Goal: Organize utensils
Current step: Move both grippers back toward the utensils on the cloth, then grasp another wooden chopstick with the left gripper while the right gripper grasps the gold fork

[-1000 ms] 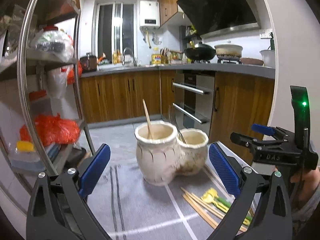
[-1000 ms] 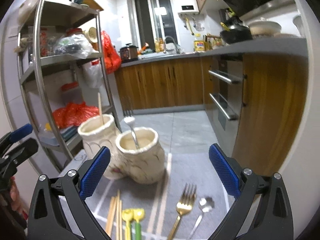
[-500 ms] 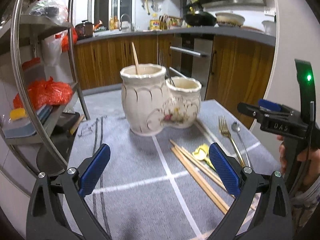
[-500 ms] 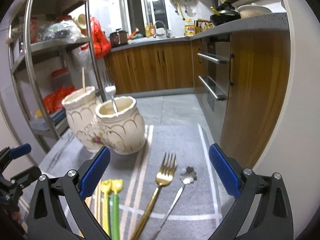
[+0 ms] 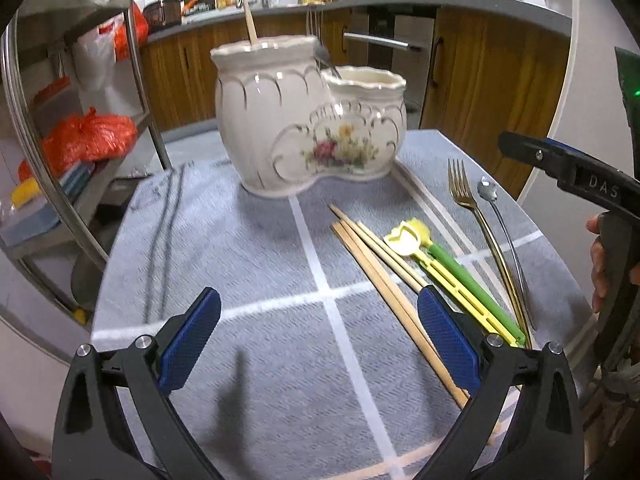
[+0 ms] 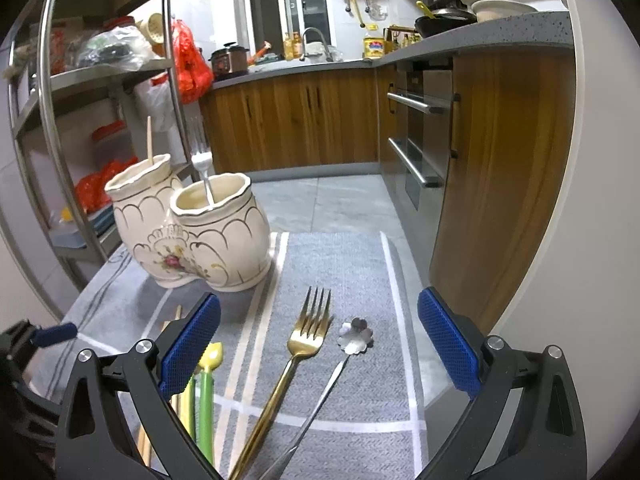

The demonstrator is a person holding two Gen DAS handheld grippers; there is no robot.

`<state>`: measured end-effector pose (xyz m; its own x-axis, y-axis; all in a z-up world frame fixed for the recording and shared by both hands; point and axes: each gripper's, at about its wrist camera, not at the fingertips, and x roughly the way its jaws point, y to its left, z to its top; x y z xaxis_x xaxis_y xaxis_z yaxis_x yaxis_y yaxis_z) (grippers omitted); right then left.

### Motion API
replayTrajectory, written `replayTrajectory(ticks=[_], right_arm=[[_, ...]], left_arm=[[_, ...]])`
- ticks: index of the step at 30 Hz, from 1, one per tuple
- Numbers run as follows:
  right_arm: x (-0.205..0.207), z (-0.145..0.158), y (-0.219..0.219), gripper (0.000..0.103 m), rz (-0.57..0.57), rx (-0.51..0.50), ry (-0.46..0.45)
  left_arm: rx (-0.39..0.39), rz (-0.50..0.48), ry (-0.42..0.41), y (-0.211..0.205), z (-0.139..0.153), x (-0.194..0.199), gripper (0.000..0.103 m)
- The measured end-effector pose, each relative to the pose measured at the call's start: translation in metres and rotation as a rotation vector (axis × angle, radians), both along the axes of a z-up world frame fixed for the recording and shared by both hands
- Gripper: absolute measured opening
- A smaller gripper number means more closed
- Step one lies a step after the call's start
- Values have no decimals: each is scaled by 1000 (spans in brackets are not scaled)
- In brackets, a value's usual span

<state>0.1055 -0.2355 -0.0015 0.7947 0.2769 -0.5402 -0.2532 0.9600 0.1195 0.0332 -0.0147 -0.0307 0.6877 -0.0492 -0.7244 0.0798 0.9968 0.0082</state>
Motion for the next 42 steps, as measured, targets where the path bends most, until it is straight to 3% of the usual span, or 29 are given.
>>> replayTrajectory(ticks=[9, 19, 26, 34, 36, 37, 42], right_arm=[[2, -2, 2, 98, 5, -4, 2], [0, -1, 3, 98, 7, 5, -4], [-2, 2, 0, 98, 5, 11, -4], [-3, 2, -1, 98, 6, 10, -5], [-3, 2, -1, 98, 5, 11, -4], [-3, 3, -2, 98, 3, 11, -3], [-2, 3, -9, 98, 13, -4, 9]], left_arm=[[35, 2, 77, -17, -17, 1, 89], [61, 45, 97, -23, -17, 4, 89], [75, 77, 92, -26, -15, 8, 83], [55, 69, 107, -35, -14, 12, 43], [55, 36, 107, -39, -13, 12, 17], [58, 8, 115, -40, -13, 13, 10], [66, -53, 120, -34, -13, 13, 7]])
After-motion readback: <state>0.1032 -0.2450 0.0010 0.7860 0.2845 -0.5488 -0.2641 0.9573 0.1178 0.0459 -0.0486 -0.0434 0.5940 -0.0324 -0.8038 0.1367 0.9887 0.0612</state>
